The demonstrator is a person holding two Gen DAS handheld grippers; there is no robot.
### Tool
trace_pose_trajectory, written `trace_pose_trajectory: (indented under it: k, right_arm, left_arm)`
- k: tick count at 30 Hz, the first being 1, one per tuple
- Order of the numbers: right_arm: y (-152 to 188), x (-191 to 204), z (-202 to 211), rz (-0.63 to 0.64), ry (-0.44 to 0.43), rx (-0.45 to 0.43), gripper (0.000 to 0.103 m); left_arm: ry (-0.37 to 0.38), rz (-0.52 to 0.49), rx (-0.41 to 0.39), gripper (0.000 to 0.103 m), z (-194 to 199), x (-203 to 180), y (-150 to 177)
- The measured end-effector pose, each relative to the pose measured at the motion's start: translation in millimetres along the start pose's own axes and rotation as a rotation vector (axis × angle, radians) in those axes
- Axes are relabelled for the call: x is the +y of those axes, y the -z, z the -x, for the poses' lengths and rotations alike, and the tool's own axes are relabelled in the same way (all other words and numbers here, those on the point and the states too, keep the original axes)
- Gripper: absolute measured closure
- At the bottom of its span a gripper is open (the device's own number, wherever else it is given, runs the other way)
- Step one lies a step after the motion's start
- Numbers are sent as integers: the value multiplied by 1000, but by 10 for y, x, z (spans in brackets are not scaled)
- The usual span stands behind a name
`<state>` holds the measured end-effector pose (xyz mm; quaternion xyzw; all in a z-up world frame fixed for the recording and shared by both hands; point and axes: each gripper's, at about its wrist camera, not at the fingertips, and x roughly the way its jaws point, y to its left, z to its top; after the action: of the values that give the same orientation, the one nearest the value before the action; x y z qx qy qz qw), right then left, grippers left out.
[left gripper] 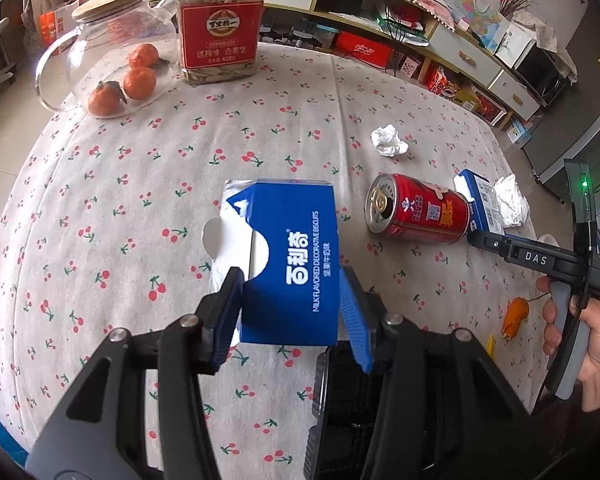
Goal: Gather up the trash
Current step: 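Grasp the blue biscuit box with the left gripper while the right grasps the blue barcode box, then carry both blue boxes with both grippers over the white bucket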
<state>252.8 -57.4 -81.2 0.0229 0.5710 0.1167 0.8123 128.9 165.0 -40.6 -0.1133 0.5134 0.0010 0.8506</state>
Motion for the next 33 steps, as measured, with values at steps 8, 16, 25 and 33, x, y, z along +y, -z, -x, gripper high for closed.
trace_pose_trajectory:
  k: [8,16,25,33]
  right_arm:
    - [76,-75,166,-29,-26,-21,41]
    - [195,-207,475,-41,-76,-54,46]
    - [386,-344,776,-23,-96,-95,46]
    - [528,-565,1062,-43,-116,-146,46]
  left_arm:
    - [4,11,-19,53,46,-8,11]
    - [29,1,-33,53,86,-96,6]
    - [57,-24,-53,53,137,-259,-4]
    - [96,-65,-63,53,166,-497,-2]
